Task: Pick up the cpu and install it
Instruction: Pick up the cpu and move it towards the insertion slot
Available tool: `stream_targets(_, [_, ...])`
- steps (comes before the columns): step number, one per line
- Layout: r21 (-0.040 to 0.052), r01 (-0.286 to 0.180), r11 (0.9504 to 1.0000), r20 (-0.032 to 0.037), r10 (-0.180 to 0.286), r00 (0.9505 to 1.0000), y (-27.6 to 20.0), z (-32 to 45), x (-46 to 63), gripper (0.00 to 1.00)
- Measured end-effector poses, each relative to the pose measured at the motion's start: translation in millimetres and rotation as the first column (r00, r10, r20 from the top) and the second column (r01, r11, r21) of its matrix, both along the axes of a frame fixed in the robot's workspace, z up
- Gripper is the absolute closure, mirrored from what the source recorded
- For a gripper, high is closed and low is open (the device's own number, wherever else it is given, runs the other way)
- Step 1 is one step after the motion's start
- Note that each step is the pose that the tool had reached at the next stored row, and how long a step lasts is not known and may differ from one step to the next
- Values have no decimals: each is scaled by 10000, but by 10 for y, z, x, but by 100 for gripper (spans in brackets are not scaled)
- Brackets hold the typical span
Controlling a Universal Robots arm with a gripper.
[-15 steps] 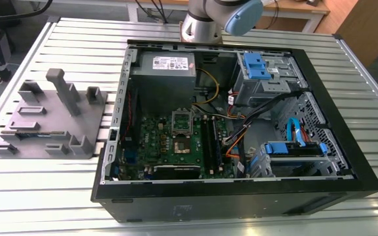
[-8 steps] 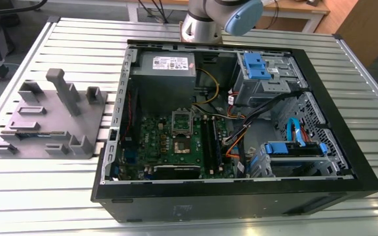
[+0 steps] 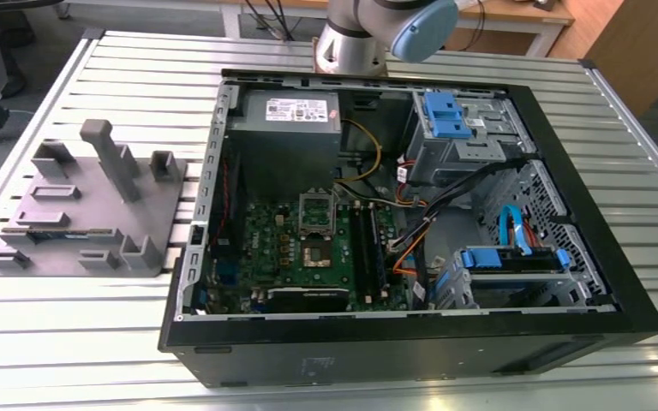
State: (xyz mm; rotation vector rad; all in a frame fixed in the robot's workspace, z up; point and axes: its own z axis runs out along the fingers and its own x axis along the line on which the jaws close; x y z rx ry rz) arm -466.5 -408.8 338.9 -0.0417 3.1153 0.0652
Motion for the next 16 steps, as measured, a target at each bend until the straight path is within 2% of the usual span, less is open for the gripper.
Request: stream_targets(16, [-1, 0, 10000, -8, 0, 10000, 0, 12, 45, 53])
